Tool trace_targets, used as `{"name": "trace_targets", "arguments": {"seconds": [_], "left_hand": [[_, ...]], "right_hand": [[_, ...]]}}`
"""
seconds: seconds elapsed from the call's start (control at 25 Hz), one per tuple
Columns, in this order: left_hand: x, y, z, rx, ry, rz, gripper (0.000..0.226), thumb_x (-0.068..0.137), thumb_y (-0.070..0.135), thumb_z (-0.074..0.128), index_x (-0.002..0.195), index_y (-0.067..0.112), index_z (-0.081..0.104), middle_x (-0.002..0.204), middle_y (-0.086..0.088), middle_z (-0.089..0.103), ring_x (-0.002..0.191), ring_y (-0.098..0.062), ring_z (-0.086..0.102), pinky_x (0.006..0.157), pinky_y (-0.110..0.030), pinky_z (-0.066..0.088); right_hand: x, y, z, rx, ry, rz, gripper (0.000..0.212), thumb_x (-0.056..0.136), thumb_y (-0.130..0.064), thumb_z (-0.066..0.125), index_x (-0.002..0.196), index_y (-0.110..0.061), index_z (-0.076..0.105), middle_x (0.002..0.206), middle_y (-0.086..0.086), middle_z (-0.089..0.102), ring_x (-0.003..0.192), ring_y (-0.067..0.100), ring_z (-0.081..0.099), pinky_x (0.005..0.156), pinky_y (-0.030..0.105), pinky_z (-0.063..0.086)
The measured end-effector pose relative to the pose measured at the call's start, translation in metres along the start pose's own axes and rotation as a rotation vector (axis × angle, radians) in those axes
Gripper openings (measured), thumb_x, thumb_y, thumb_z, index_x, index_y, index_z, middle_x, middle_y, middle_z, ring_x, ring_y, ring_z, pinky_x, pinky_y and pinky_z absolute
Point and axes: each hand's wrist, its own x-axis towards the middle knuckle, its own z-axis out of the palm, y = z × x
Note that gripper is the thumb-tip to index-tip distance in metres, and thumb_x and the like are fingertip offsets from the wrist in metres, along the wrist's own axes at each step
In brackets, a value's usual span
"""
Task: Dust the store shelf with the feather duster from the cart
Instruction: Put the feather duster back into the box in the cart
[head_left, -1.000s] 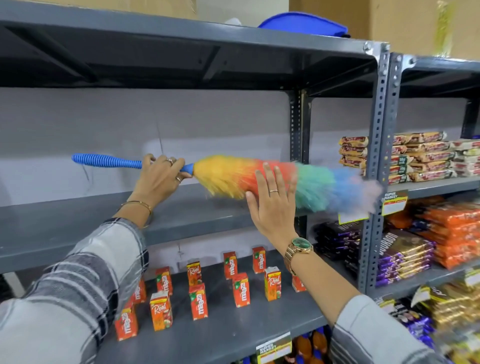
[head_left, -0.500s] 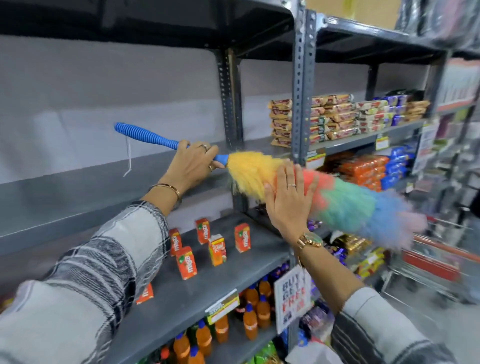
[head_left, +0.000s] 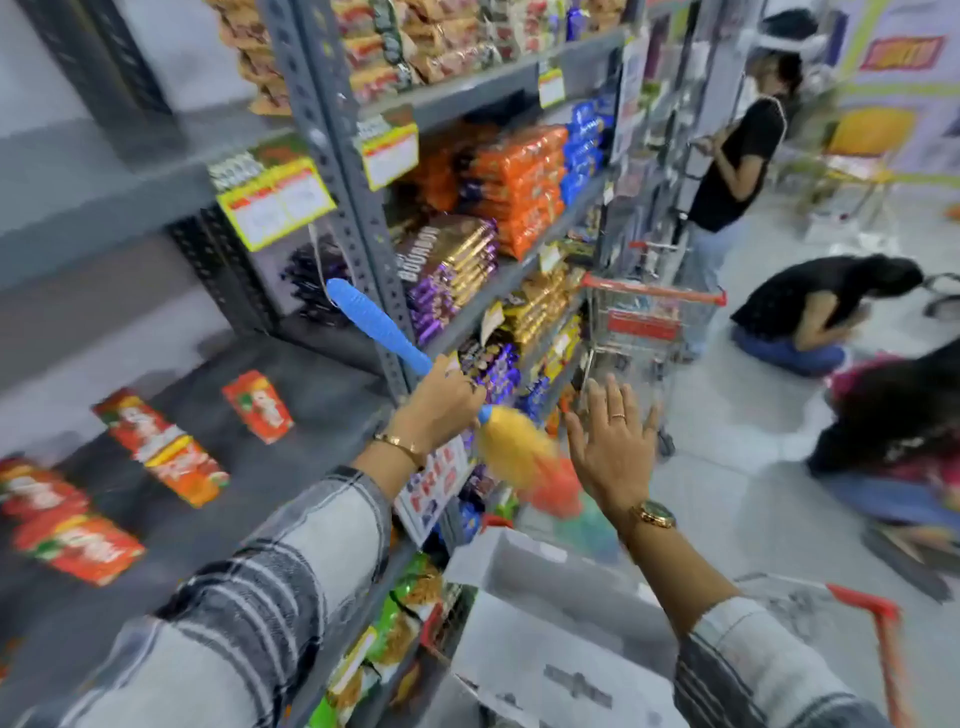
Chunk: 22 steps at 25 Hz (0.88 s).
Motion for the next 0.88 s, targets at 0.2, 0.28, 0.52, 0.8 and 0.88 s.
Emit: {"name": "trace_targets", "arguments": {"seconds": [0.2, 0.28, 0.52, 0.8, 0.88], "left_hand": [[0.022, 0.097, 0.082, -0.030, -0.083, 0.176, 0.023, 0.097, 0.004, 0.037, 0.099, 0.010, 0.059, 0.092, -0.007, 0.071, 0.094, -0.026, 0.064, 0.096, -0.039, 0.043], [0.027, 0.134, 0.116, -0.087, -0.140, 0.196, 0.025, 0.095, 0.002, 0.037, 0.099, 0.010, 0.060, 0.092, -0.007, 0.070, 0.096, -0.027, 0.062, 0.099, -0.042, 0.041], [0.031, 0.233, 0.213, -0.176, -0.322, 0.195, 0.025, 0.096, 0.008, 0.040, 0.108, 0.013, 0.061, 0.100, -0.004, 0.070, 0.095, -0.024, 0.063, 0.086, -0.036, 0.048], [0.026, 0.292, 0.280, -0.296, -0.526, 0.156, 0.029, 0.099, 0.001, 0.031, 0.117, 0.004, 0.054, 0.120, -0.013, 0.060, 0.111, -0.031, 0.055, 0.093, -0.040, 0.040], [0.033, 0.285, 0.281, -0.351, -0.527, 0.089, 0.029, 0.098, 0.003, 0.033, 0.121, 0.004, 0.049, 0.122, -0.013, 0.058, 0.114, -0.031, 0.052, 0.094, -0.039, 0.040]], "right_hand": [[-0.043, 0.056, 0.066, -0.087, -0.139, 0.107, 0.057, 0.087, -0.039, 0.031, 0.122, -0.001, 0.056, 0.128, 0.023, 0.056, 0.117, 0.040, 0.052, 0.100, 0.065, 0.028], [-0.065, 0.070, 0.094, -0.089, -0.196, 0.126, 0.054, 0.087, -0.037, 0.035, 0.122, -0.001, 0.056, 0.128, 0.023, 0.057, 0.116, 0.040, 0.053, 0.099, 0.066, 0.028], [-0.131, 0.109, 0.184, -0.084, -0.332, 0.168, 0.043, 0.091, -0.027, 0.057, 0.127, -0.004, 0.052, 0.136, 0.021, 0.049, 0.126, 0.039, 0.044, 0.106, 0.063, 0.016], [-0.186, 0.127, 0.227, -0.130, -0.488, 0.172, 0.040, 0.093, -0.025, 0.054, 0.128, -0.007, 0.048, 0.141, 0.019, 0.044, 0.129, 0.038, 0.038, 0.108, 0.064, 0.015], [-0.185, 0.128, 0.226, -0.132, -0.479, 0.175, 0.041, 0.094, -0.027, 0.050, 0.131, -0.008, 0.045, 0.144, 0.019, 0.040, 0.131, 0.037, 0.035, 0.109, 0.062, 0.011]]}}
